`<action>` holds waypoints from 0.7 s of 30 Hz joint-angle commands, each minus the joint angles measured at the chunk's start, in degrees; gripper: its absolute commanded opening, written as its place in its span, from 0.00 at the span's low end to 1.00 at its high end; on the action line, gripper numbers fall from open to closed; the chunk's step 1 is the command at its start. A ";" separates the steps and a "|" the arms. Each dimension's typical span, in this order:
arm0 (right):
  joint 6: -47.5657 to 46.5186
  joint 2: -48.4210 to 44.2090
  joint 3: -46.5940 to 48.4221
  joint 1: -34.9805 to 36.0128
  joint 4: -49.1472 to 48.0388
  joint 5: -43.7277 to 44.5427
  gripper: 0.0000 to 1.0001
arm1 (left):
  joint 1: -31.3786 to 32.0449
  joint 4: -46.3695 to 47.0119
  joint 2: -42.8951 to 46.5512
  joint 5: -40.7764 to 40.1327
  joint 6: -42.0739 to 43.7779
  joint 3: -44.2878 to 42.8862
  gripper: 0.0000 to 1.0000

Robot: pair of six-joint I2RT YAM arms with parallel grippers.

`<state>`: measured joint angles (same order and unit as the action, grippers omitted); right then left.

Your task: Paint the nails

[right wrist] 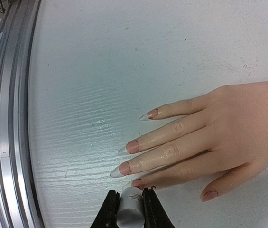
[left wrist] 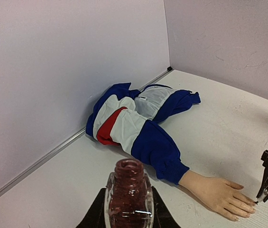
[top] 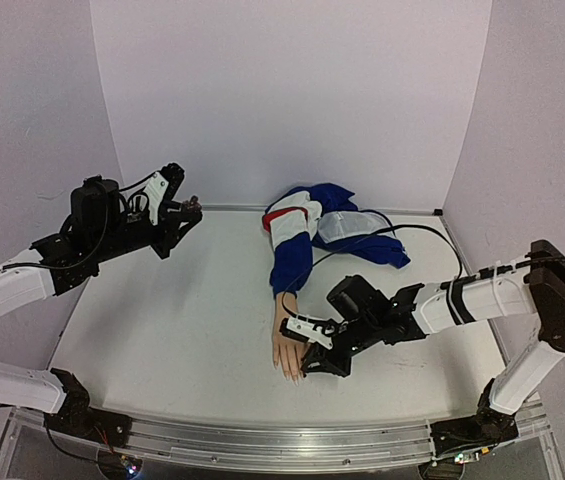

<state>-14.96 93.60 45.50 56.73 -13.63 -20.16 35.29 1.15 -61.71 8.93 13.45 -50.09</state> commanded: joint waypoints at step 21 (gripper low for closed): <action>-0.32 2.14 3.66 1.88 4.74 -3.27 0.00 | -0.30 3.81 -0.25 1.00 -0.41 -1.33 0.00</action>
<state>-14.96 95.04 47.11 57.95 -11.49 -21.39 35.29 1.15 -62.02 9.02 13.45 -50.09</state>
